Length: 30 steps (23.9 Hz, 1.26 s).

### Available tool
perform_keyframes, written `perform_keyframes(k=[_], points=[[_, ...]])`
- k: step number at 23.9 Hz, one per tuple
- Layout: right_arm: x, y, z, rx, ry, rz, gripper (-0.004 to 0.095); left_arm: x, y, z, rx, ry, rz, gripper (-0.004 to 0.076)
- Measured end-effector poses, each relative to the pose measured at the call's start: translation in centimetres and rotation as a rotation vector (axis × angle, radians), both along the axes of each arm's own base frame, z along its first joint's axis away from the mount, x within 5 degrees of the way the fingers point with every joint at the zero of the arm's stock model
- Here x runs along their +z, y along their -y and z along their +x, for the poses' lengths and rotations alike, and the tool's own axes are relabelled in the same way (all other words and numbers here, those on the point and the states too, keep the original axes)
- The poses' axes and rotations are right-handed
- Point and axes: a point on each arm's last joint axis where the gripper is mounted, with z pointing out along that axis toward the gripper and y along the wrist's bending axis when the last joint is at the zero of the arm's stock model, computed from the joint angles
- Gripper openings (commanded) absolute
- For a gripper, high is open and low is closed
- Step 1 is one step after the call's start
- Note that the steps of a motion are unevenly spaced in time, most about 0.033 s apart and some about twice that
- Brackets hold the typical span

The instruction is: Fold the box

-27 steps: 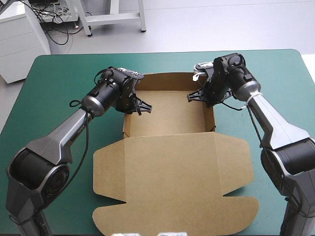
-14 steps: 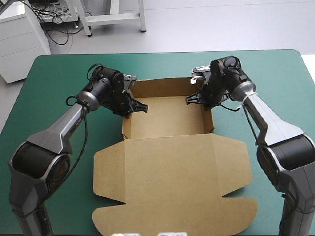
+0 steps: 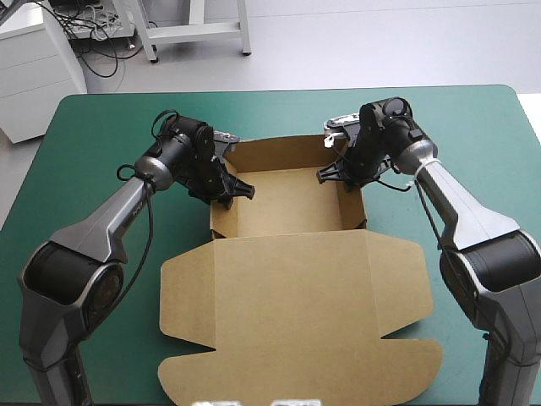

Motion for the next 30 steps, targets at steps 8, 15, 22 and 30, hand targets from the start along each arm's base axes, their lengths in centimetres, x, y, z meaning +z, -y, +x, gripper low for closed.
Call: perform_keyframes(k=[8,15,22,30], points=[[0.0,-0.2,-0.1,0.015,-0.007,0.012,0.086,0.1,0.0,0.0,-0.006,0.002,-0.003,0.0532],[1.8,0.1,-0.9,0.003,0.029,0.025,0.086,1.6,-0.2,-0.6,-0.005,0.035,-0.018,0.0532],[6.5,1.0,-3.2,0.004,0.134,0.062,0.086,9.2,-2.5,-4.2,-0.006,0.236,-0.035,0.0477],[8.1,1.4,-4.1,0.004,0.168,0.075,0.086,17.9,-8.6,-17.0,-0.104,0.516,-0.076,-0.003]])
